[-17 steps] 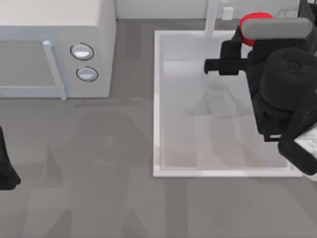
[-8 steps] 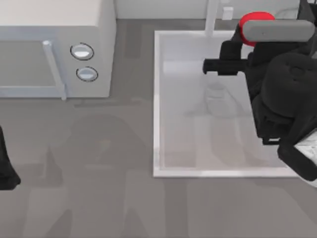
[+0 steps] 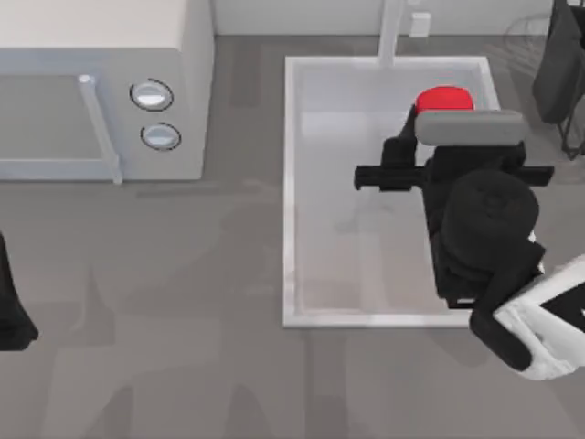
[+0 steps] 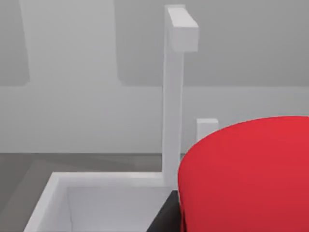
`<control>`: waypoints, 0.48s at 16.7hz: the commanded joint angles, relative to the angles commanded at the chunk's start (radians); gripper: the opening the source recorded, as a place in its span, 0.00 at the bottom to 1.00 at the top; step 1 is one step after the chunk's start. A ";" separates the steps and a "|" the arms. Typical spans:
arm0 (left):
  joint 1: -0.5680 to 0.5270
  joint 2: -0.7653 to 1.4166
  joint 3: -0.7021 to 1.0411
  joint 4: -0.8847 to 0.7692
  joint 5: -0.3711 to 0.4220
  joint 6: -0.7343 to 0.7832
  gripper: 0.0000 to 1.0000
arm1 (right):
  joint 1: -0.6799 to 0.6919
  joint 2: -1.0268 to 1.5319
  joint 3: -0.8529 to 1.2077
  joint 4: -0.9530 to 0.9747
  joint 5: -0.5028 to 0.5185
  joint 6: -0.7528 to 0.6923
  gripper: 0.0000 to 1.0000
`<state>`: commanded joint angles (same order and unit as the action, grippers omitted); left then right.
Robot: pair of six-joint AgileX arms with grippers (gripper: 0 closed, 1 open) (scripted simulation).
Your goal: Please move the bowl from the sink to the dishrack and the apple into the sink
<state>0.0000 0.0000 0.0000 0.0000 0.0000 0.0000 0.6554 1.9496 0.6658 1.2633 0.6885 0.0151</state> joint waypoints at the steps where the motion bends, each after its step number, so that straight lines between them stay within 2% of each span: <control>1: 0.000 0.000 0.000 0.000 0.000 0.000 1.00 | 0.000 0.051 -0.010 0.059 0.000 -0.001 0.00; 5: 0.000 0.000 0.000 0.000 0.000 0.000 1.00 | -0.004 0.217 -0.045 0.268 -0.002 -0.001 0.00; 8: 0.000 0.000 0.000 0.000 0.000 0.000 1.00 | -0.006 0.279 -0.057 0.345 -0.004 0.000 0.00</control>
<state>0.0000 0.0000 0.0000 0.0000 0.0000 0.0000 0.6493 2.2285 0.6089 1.6087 0.6849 0.0154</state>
